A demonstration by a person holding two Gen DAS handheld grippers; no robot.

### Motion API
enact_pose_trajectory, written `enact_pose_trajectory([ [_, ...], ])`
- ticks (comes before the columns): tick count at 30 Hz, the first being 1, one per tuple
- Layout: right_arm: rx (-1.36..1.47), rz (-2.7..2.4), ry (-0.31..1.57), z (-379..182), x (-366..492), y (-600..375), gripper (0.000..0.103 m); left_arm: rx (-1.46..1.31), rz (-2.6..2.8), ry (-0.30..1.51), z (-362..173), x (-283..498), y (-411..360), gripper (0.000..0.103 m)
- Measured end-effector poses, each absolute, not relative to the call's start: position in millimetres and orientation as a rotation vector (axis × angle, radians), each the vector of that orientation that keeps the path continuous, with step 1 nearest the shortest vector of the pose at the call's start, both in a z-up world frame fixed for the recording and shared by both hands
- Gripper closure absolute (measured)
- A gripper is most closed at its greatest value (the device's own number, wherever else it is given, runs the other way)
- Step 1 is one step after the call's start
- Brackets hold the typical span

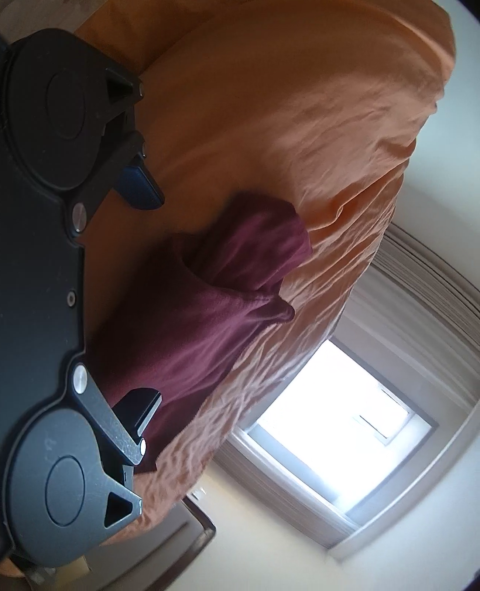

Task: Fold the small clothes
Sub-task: 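Grasp the shirt side with the left gripper, fold it over, open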

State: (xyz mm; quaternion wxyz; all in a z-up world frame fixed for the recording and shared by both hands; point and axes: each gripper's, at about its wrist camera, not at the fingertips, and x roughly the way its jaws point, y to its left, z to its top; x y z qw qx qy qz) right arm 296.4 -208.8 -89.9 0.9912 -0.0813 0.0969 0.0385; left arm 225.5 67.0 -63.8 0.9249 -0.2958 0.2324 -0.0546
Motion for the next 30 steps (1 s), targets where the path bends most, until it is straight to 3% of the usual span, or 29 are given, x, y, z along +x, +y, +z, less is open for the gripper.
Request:
enact_pose_trajectory([
  [7, -0.140, 0.091, 0.195, -90.4, 297.5, -212.1, 0.000, -0.695, -0.176, 0.462, -68.0, 230.6, 66.1, 0.003],
  [15, -0.142, 0.088, 0.191, -90.7, 297.2, -211.5, 0.000, -0.826, -0.095, 0.481, -69.7, 257.5, 83.1, 0.034],
  [17, -0.143, 0.085, 0.189, -90.9, 297.1, -210.5, 0.000, -0.825, -0.058, 0.491, -71.0, 260.1, 84.4, 0.051],
  [22, -0.151, 0.077, 0.182, -91.8, 295.4, -207.9, 0.000, -0.814, -0.033, 0.492, -73.3, 258.1, 87.3, 0.066],
  [30, -0.238, 0.037, 0.213, -77.4, 296.8, -192.4, 0.000, -0.825, -0.038, 0.491, -78.2, 255.4, 90.8, 0.064],
])
